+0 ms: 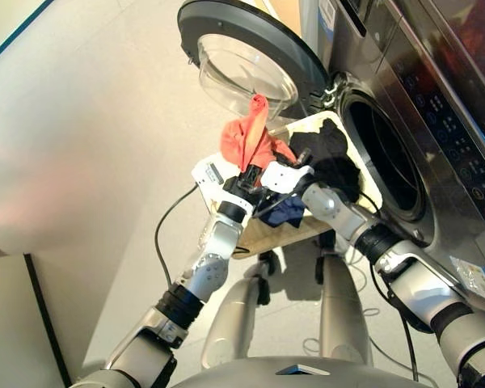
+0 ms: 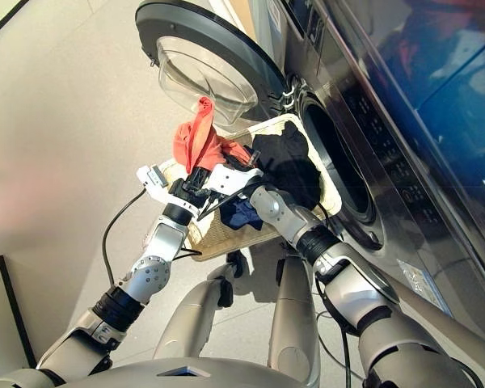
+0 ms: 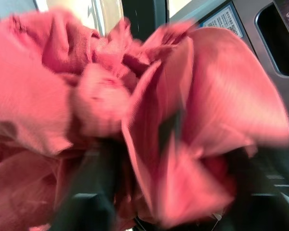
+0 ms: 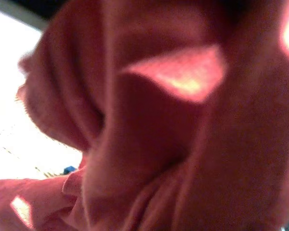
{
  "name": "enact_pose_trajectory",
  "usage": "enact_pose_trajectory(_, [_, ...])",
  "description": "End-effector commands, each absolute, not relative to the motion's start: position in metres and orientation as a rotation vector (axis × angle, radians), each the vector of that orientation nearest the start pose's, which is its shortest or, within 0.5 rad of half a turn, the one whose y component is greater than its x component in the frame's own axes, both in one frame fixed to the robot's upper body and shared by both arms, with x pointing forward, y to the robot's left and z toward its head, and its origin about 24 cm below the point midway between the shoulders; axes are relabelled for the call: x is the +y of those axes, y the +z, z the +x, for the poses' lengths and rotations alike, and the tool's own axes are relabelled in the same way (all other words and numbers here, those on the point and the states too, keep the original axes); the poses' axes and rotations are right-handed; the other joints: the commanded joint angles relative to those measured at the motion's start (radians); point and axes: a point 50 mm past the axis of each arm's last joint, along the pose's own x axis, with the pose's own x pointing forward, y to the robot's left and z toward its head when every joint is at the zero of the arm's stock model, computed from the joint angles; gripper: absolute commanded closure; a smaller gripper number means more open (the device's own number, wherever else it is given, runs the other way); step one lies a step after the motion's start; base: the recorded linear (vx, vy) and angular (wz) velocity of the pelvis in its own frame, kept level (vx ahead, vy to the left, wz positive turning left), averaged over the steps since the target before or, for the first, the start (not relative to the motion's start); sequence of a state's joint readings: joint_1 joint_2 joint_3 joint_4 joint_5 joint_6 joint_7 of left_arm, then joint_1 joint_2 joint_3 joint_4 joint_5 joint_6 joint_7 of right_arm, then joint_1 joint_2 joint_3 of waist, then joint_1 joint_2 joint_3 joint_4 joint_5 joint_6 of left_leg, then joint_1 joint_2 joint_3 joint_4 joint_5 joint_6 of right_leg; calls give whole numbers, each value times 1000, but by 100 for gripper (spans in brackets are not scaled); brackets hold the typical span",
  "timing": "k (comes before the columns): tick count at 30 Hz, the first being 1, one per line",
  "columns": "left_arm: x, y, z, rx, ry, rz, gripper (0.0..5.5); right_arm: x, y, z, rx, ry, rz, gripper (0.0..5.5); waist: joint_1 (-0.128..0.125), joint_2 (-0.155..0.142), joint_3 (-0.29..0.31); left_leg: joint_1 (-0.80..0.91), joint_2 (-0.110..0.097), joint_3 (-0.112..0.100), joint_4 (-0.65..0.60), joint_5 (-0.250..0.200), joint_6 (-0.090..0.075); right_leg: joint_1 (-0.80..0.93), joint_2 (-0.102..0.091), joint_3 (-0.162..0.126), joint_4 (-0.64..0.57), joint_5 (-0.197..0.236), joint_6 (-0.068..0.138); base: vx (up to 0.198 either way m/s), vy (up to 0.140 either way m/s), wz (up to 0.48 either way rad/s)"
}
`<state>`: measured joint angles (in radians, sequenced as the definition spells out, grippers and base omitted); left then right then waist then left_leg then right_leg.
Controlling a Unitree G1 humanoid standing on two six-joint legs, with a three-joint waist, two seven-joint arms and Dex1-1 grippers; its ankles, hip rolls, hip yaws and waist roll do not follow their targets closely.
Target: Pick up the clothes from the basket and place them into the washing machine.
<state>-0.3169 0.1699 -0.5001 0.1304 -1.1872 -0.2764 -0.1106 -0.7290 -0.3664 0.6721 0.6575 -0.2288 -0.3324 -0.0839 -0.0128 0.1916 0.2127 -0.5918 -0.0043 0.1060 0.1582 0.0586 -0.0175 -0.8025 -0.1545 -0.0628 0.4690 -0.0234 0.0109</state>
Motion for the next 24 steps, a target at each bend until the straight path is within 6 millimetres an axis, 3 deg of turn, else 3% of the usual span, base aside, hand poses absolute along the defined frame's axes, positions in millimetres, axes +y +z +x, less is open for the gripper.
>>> enact_pose_trajectory(1, [83, 101, 295, -210, -470, -907, 0, -66, 114, 344, -500, 514, -741, 550, -22, -14, -14, -13, 37, -32, 112, -90, -11, 77, -34, 15, -254, 167, 107, 0, 0, 0])
enact_pose_trajectory(2, [96, 96, 297, -217, -404, -901, 0, -61, 129, 339, -573, 492, -681, 550, -27, -16, -13, -11, 38, -25, 110, -91, -11, 74, -32, 20, -257, 170, 108, 0, 0, 0])
enact_pose_trajectory(3, [102, 94, 298, -225, -366, -899, 0, -61, 119, 335, -539, 512, -678, 550, -30, -17, -12, -9, 38, -22, 107, -92, -12, 73, -31, 22, -259, 170, 108, 0, 0, 0])
enact_pose_trajectory(4, [124, 95, 303, -271, -264, -882, 0, -78, 106, 339, -471, 440, -687, 550, -35, -21, -6, -16, 38, -19, 110, -92, -12, 64, -31, 23, -259, 174, 107, 0, 0, 0])
enact_pose_trajectory(5, [125, 95, 303, -271, -264, -882, 0, -78, 106, 339, -471, 440, -687, 550, -35, -21, -6, -16, 39, -19, 111, -92, -12, 64, -31, 23, -258, 173, 107, 0, 0, 0])
enact_pose_trajectory(7, [153, 90, 302, -333, -79, -903, 0, -98, 99, 339, -445, 324, -667, 550, -34, -23, -3, -28, 37, -21, 113, -91, -11, 50, -29, 26, -254, 171, 106, 0, 0, 0])
enact_pose_trajectory(10, [173, 77, 302, -346, 77, -890, 0, -120, 94, 344, -441, 168, -706, 550, -29, -23, -2, -52, 36, -25, 119, -91, -10, 24, -29, 26, -241, 169, 105, 0, 0, 0])
enact_pose_trajectory(15, [191, 45, 300, -232, 271, -781, 0, -158, 99, 357, -393, -143, -698, 550, -20, -15, 11, -120, 27, -43, 132, -86, -6, -52, -30, 24, -196, 162, 101, -4, 10, 11])
enact_pose_trajectory(18, [188, 36, 299, -189, 292, -740, 0, -174, 117, 371, -393, -315, -687, 550, -6, -3, 19, -180, 25, -49, 157, -84, -1, -109, -34, 28, -167, 162, 98, 0, 0, 0])
enact_pose_trajectory(22, [189, 18, 293, -109, 326, -703, 0, -209, 149, 384, -370, -582, -519, 550, 22, 13, 28, -262, 20, -65, 195, -87, 8, -196, -38, 34, -120, 156, 95, 0, 0, 0])
enact_pose_trajectory(23, [189, 18, 293, -109, 326, -703, 0, -209, 149, 384, -371, -583, -519, 550, 23, 13, 26, -266, 20, -65, 197, -88, 8, -200, -38, 35, -118, 155, 95, 0, 0, 0])
enact_pose_trajectory(24, [193, 13, 290, -85, 339, -677, 0, -229, 172, 388, -388, -706, -519, 550, 34, 23, 32, -308, 19, -72, 222, -90, 11, -241, -42, 41, -85, 150, 92, 0, 0, 0])
